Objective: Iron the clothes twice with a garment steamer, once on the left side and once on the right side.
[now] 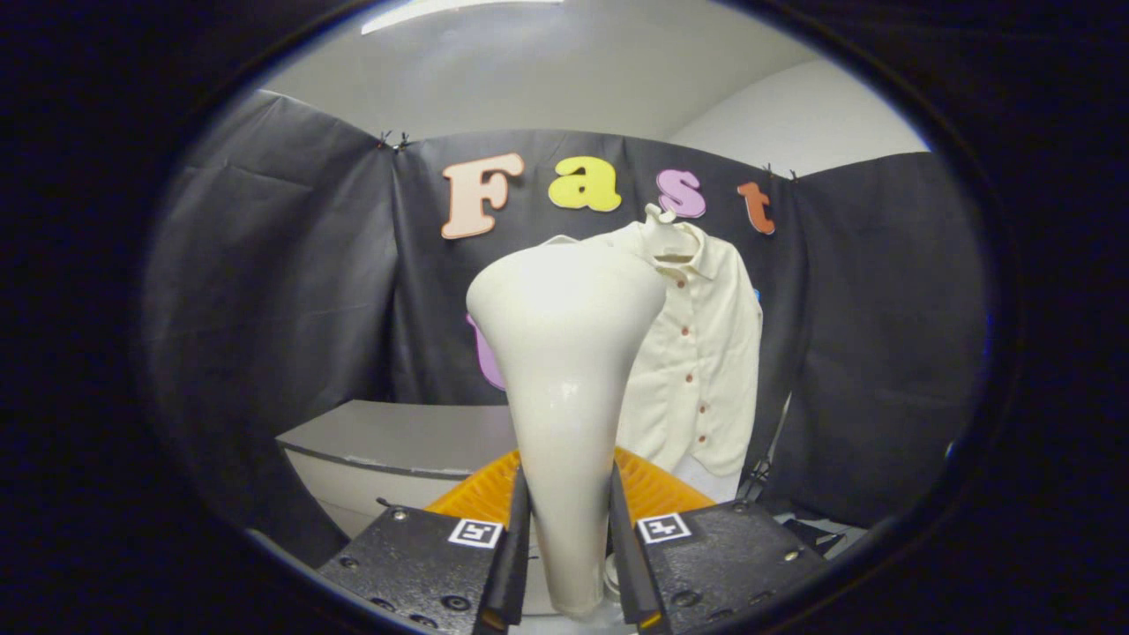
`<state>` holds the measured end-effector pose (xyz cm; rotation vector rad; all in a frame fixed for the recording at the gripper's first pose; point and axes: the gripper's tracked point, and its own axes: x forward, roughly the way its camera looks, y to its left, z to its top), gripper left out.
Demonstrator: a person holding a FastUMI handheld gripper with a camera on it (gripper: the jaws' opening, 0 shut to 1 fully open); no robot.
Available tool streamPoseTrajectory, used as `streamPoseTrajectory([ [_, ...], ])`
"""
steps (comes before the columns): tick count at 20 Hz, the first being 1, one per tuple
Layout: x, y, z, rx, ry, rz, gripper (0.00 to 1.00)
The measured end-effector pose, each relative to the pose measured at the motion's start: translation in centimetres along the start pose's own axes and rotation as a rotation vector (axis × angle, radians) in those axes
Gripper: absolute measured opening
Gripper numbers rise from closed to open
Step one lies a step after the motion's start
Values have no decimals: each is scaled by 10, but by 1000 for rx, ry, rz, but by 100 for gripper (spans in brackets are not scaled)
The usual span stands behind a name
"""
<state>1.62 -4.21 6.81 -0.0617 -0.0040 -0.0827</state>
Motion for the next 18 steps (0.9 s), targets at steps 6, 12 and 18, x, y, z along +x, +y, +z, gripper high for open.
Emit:
streamPoseTrajectory([
  [6,-17,11,-37,11,51,-5,41],
  [12,-12,5,-54,28,62,-6,42],
  [18,0,-6,-49,28,95,67,42],
])
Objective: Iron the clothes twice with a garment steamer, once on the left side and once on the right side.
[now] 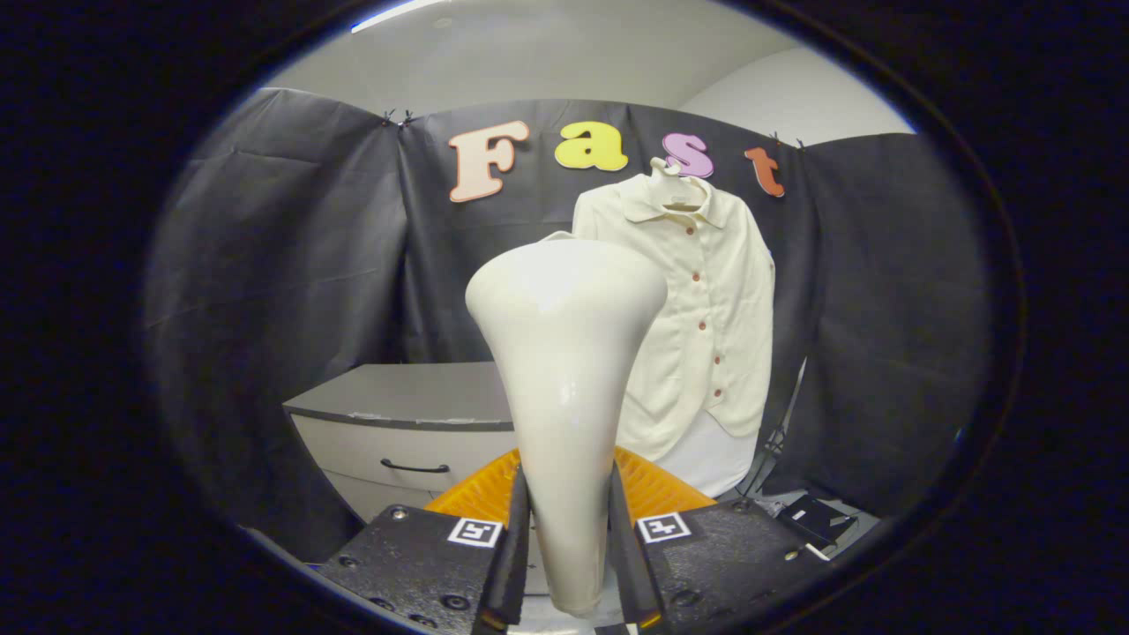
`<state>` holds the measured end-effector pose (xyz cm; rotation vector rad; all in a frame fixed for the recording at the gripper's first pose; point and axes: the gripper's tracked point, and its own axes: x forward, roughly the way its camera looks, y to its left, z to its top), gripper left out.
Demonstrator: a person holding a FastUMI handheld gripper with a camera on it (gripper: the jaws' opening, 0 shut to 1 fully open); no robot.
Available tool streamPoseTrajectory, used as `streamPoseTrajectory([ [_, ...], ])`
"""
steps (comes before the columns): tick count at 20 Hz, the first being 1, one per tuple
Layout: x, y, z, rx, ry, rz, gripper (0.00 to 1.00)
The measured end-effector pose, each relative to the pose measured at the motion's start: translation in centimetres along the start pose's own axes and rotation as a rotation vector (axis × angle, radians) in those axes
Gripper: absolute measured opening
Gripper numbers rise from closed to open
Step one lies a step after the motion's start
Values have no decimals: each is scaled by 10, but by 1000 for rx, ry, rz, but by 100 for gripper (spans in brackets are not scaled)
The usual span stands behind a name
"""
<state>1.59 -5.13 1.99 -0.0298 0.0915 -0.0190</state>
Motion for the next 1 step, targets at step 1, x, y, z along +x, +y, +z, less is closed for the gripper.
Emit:
streamPoseTrajectory([
  [1,0,-4,2,1,-1,6,42],
])
